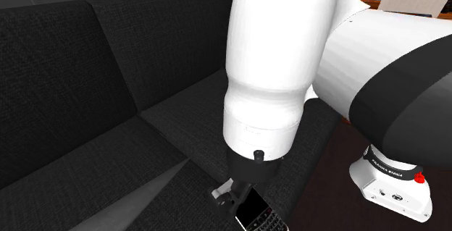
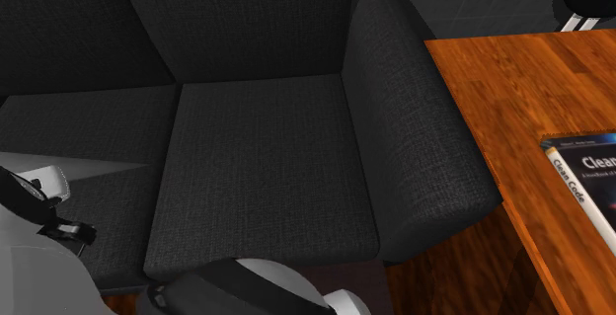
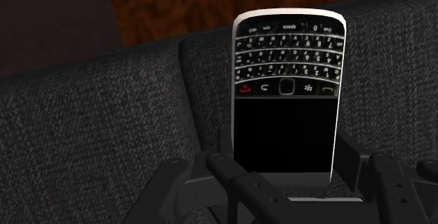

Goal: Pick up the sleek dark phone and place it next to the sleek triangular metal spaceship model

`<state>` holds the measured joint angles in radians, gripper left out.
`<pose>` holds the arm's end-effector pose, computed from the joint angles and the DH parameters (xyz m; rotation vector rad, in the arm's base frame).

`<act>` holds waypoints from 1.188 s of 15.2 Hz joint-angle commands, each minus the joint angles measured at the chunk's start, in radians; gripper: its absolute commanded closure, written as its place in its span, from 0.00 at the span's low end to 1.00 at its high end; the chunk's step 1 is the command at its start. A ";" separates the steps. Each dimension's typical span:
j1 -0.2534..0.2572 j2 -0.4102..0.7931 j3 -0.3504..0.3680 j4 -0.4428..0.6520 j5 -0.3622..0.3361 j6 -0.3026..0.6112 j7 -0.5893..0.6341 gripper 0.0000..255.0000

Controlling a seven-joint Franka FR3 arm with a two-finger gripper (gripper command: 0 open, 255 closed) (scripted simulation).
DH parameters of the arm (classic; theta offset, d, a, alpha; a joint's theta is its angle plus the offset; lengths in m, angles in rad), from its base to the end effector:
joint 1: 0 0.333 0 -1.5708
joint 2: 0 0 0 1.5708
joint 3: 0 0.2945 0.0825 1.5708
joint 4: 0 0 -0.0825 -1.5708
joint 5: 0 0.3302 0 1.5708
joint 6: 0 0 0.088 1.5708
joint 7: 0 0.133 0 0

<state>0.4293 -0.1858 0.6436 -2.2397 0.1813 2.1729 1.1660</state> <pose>0.2075 0.4161 0.4180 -3.0302 0.2936 -0.0002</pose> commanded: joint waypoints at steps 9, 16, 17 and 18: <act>-0.005 0.075 0.023 -0.076 -0.040 0.142 0.027 1.00; -0.009 0.152 0.037 -0.120 -0.096 0.250 0.066 1.00; -0.009 0.152 0.037 -0.120 -0.096 0.250 0.066 1.00; -0.009 0.152 0.037 -0.120 -0.096 0.250 0.066 1.00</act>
<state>0.4199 -0.0359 0.6798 -2.3575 0.0874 2.4183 1.2305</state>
